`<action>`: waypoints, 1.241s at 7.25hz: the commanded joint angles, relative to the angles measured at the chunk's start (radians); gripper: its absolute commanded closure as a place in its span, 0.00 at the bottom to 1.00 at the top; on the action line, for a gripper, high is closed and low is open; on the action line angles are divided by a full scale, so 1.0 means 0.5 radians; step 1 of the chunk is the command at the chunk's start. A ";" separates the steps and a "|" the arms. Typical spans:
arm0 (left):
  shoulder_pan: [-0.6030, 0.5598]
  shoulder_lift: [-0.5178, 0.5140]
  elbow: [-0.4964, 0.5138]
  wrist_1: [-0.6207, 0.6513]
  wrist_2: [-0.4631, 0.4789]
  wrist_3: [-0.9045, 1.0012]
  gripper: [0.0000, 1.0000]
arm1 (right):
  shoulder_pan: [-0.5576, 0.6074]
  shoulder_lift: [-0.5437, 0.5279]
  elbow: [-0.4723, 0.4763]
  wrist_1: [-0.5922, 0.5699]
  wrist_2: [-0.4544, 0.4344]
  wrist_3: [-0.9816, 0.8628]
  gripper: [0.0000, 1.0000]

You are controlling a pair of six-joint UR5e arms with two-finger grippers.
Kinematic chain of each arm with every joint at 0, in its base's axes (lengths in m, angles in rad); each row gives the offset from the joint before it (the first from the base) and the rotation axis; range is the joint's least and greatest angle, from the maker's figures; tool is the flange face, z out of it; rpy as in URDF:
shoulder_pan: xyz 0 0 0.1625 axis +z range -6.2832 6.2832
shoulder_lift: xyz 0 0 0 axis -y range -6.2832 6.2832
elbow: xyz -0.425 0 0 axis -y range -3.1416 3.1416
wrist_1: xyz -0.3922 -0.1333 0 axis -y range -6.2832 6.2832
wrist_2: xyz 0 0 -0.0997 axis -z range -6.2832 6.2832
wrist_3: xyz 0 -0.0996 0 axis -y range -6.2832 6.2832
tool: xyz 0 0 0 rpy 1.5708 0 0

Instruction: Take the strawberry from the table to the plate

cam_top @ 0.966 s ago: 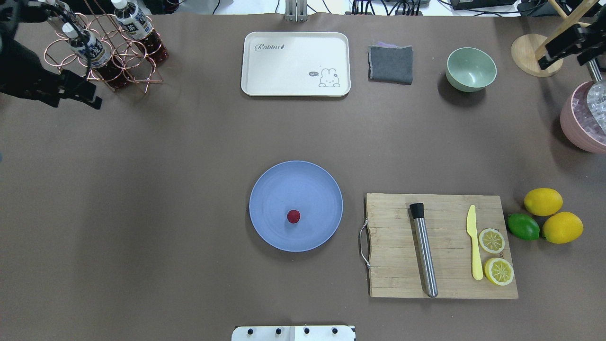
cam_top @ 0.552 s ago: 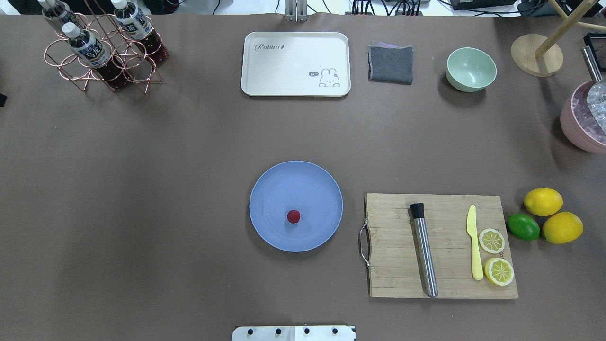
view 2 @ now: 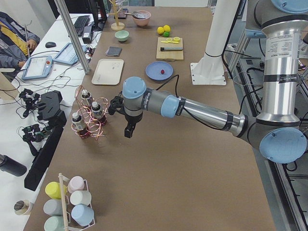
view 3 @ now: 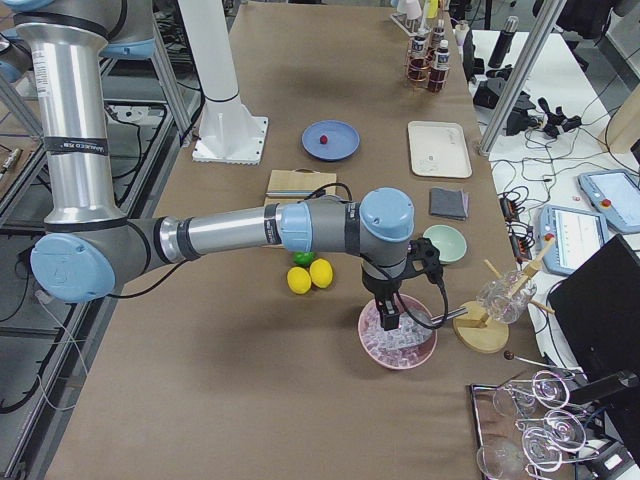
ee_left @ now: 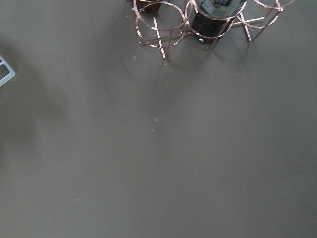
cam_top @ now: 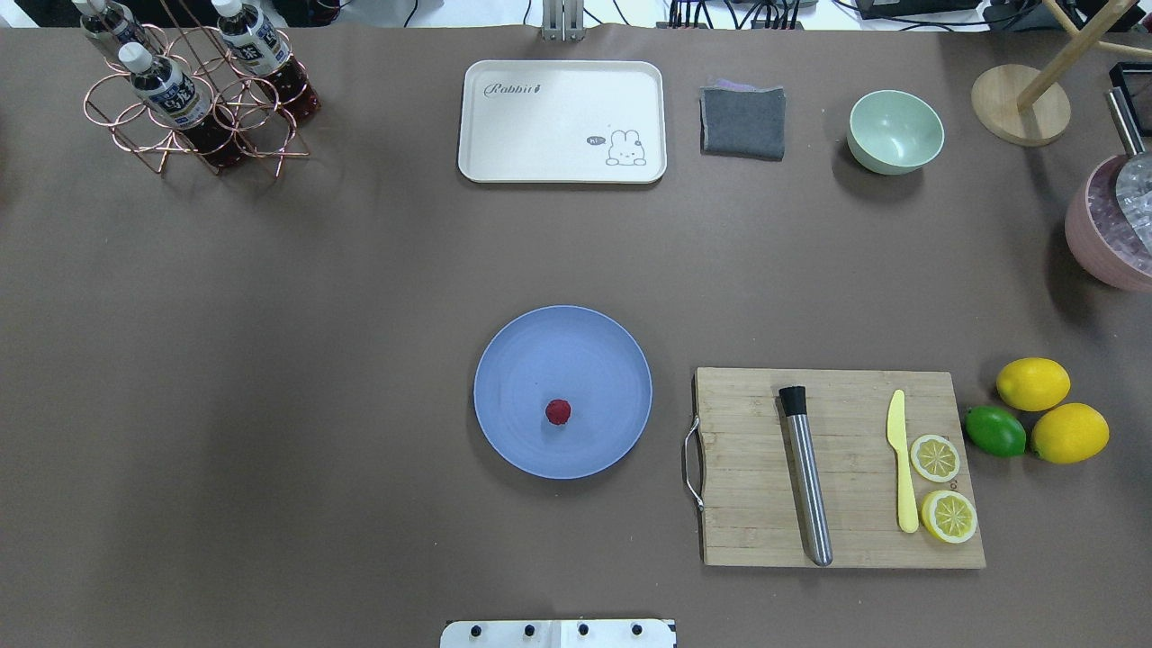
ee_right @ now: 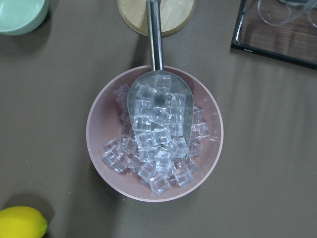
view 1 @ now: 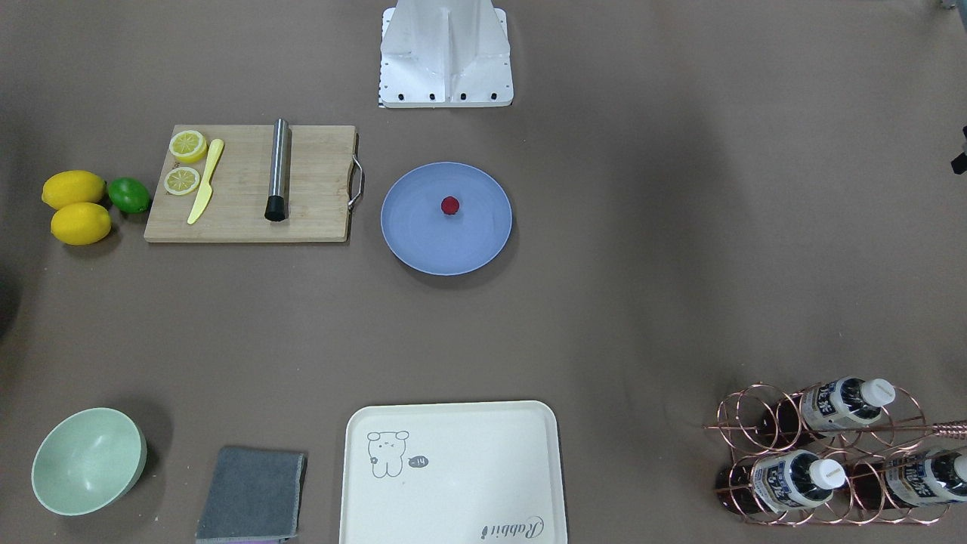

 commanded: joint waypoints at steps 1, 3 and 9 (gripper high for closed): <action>-0.192 0.061 0.084 0.120 0.000 0.266 0.02 | 0.002 -0.044 -0.048 -0.006 -0.038 -0.015 0.00; -0.226 0.153 0.056 0.124 0.000 0.263 0.02 | 0.002 -0.118 0.003 -0.003 -0.028 -0.012 0.00; -0.229 0.175 0.108 0.056 0.018 0.257 0.02 | -0.016 -0.115 0.012 0.003 -0.028 0.006 0.00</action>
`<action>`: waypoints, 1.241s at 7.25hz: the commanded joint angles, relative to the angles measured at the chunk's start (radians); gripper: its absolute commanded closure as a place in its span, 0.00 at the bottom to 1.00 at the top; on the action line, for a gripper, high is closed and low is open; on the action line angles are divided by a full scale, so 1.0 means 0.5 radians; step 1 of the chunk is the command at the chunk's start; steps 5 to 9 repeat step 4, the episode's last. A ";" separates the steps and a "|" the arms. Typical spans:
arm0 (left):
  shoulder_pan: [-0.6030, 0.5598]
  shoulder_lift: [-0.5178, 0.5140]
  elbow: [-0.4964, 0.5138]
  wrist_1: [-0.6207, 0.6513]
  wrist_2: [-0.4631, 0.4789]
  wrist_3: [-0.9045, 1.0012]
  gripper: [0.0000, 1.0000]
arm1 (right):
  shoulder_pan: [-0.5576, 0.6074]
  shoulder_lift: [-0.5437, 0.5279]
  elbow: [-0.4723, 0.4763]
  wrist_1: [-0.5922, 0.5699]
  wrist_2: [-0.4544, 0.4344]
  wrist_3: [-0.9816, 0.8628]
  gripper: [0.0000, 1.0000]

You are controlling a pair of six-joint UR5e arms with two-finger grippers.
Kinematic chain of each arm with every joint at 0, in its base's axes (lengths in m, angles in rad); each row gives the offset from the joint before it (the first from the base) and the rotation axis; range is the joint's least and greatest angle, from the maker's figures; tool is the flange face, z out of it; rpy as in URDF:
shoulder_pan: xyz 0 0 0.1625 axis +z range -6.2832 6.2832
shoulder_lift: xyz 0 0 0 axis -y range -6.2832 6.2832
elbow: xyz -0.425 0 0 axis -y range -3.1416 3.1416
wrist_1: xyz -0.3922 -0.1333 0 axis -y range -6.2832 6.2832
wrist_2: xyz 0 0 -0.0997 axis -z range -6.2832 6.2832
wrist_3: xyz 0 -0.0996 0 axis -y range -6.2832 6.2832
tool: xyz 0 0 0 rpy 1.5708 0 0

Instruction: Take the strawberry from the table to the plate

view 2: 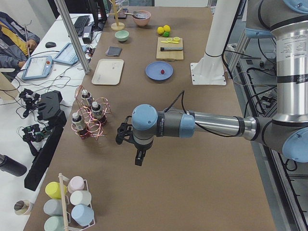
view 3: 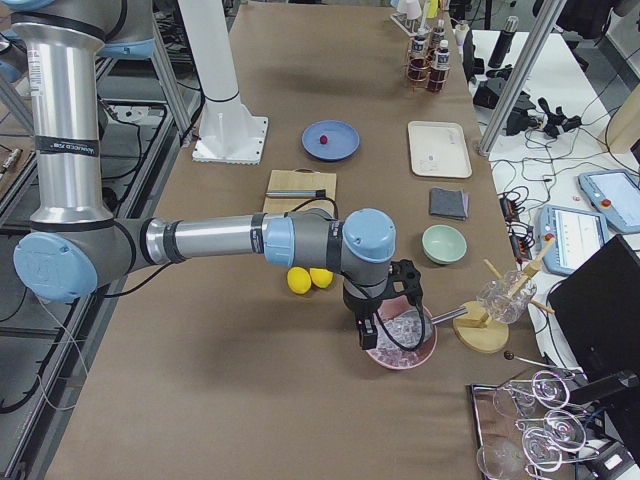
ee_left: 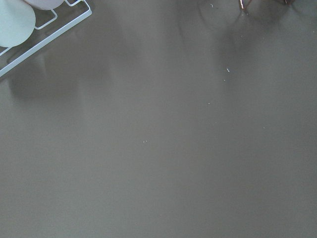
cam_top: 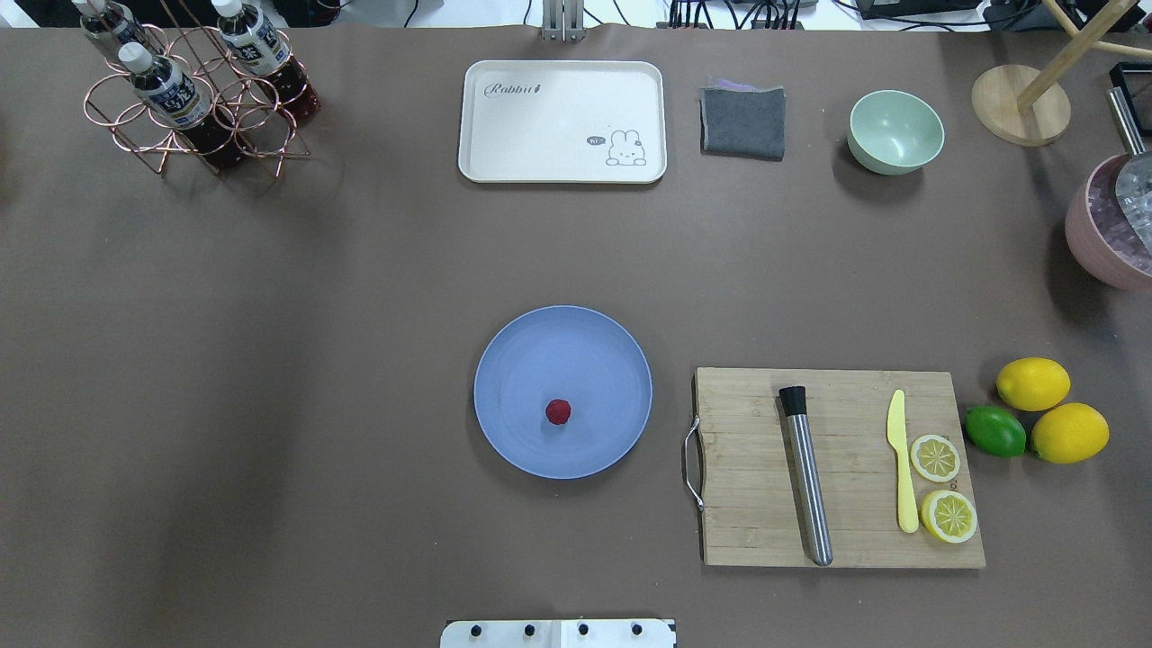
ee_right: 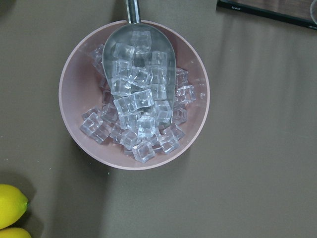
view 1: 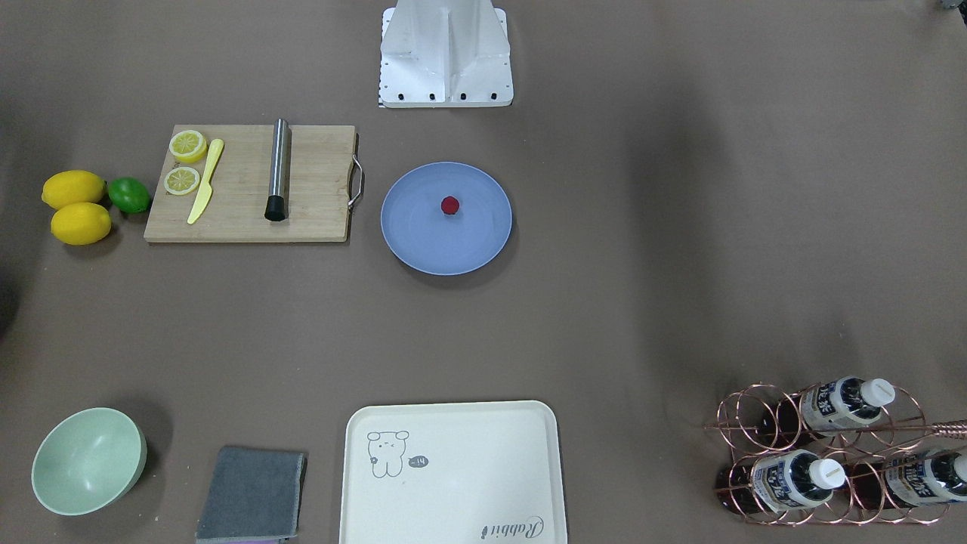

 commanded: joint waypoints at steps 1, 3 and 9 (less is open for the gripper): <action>-0.002 0.008 0.014 -0.046 0.012 0.001 0.02 | -0.006 0.000 0.004 0.003 0.003 0.000 0.00; -0.005 0.033 -0.001 -0.056 0.009 0.019 0.02 | -0.006 0.003 0.010 0.009 0.003 0.000 0.00; -0.005 0.085 0.008 -0.159 0.012 0.019 0.02 | -0.015 0.013 0.004 0.006 0.003 0.006 0.00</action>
